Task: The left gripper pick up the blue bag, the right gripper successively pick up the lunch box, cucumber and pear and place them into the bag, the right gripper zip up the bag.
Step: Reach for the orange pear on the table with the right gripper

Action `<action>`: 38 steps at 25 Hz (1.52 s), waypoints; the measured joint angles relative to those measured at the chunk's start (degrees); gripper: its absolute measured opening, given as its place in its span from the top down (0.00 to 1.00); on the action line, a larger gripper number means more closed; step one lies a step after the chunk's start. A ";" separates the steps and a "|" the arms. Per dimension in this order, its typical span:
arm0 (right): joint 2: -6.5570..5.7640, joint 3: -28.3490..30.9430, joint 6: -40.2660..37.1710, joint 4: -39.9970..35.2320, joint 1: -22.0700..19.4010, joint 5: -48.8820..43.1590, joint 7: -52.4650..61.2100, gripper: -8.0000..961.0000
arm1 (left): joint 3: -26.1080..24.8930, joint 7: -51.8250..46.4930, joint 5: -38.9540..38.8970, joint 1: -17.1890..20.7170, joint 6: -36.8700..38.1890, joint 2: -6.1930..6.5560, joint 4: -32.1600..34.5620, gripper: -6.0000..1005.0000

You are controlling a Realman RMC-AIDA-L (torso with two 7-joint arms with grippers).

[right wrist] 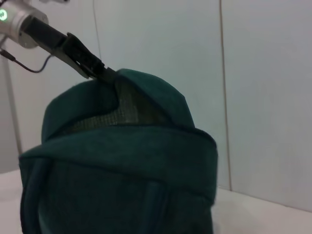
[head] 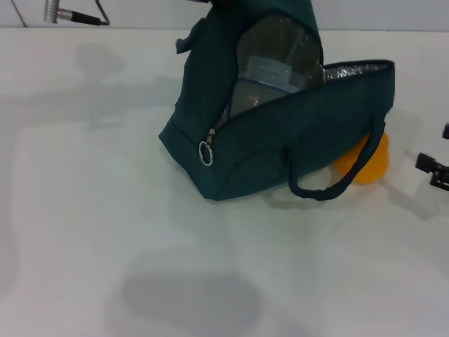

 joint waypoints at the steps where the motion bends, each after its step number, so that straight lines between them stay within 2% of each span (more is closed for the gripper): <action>1: 0.03 -0.02 0.05 0.29 0.54 0.00 -0.12 0.20 | -0.76 0.73 0.01 0.00 -0.13 0.04 -0.62 0.95; 16: 0.87 -0.01 4.48 6.35 7.29 0.51 -4.41 0.20 | -2.00 2.90 0.02 0.53 -0.26 0.01 -1.52 0.95; 24: 1.00 -0.18 4.46 7.51 8.60 0.35 -4.57 0.20 | -1.97 3.18 0.01 0.53 -0.26 -0.09 -1.52 0.95; 38: 1.09 -1.42 4.57 7.56 8.90 0.69 -4.12 0.50 | -1.97 3.37 0.00 0.53 -0.74 -0.12 -1.52 0.95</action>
